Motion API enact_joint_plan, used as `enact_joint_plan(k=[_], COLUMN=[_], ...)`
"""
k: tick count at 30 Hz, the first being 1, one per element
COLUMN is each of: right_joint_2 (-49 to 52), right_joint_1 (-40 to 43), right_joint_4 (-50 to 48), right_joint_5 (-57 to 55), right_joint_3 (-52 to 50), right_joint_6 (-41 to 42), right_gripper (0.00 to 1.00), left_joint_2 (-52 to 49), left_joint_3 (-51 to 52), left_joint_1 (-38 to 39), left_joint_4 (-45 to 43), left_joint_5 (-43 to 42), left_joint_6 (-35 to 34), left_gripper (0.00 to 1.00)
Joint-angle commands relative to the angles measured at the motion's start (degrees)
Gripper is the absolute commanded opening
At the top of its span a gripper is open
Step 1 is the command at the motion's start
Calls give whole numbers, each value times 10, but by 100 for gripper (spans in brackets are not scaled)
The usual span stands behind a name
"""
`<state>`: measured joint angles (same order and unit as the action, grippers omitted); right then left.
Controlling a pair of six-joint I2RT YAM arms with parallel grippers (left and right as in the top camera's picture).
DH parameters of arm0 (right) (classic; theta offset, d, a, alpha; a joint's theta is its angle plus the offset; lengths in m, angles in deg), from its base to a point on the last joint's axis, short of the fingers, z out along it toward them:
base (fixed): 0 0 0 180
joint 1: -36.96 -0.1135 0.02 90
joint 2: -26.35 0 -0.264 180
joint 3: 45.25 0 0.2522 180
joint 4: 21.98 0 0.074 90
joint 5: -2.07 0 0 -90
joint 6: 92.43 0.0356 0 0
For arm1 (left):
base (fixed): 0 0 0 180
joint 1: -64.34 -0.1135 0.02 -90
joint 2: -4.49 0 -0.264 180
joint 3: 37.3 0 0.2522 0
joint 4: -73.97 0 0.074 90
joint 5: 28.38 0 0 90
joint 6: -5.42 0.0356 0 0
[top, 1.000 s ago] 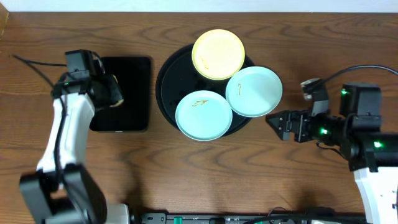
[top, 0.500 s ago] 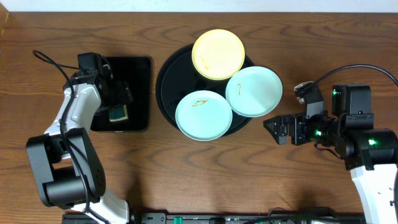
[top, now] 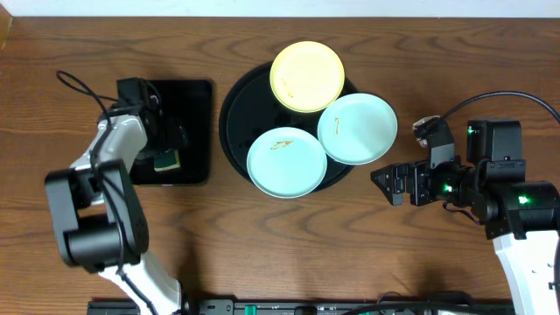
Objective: Clean dirty plates on tray and stack at the side
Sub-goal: 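Move the right gripper toward the round tray of plates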
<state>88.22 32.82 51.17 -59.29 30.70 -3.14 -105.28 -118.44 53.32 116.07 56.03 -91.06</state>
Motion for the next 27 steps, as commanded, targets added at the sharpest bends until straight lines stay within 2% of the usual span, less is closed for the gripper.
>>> enact_joint_plan(k=[1, 3, 4, 6, 7, 17, 22, 24, 25, 27], right_joint_2=[0, 0, 0, 0, 0, 0, 0, 0, 0, 0], right_joint_1=[-4, -4, -4, -4, -4, -4, -4, -4, -4, -4], right_joint_4=[3, 2, 2, 2, 2, 2, 2, 2, 2, 3], right_joint_5=[1, 1, 1, 1, 1, 1, 1, 1, 1, 1], right_joint_3=[6, 6, 6, 6, 6, 6, 6, 6, 6, 6], right_joint_6=[-11, -11, -11, -11, -11, -11, -11, -11, -11, -11], right_gripper=[99, 99, 99, 99, 99, 99, 99, 99, 99, 99], left_joint_2=[-24, -22, -19, -7, 3, 115, 123, 116, 112, 107], left_joint_3=[-13, -14, -17, -24, -29, -33, -32, -32, -32, -29], left_joint_1=[1, 1, 1, 1, 1, 1, 1, 1, 1, 1], left_joint_4=[-9, -15, -16, -17, -17, -16, -12, -5, -1, 4], left_joint_5=[11, 11, 11, 11, 11, -17, -34, -34, -34, -34], left_joint_6=[5, 5, 5, 4, 4, 4, 5, 5, 4, 4], left_gripper=[57, 33, 25, 19, 9, 8, 8, 11, 24, 67])
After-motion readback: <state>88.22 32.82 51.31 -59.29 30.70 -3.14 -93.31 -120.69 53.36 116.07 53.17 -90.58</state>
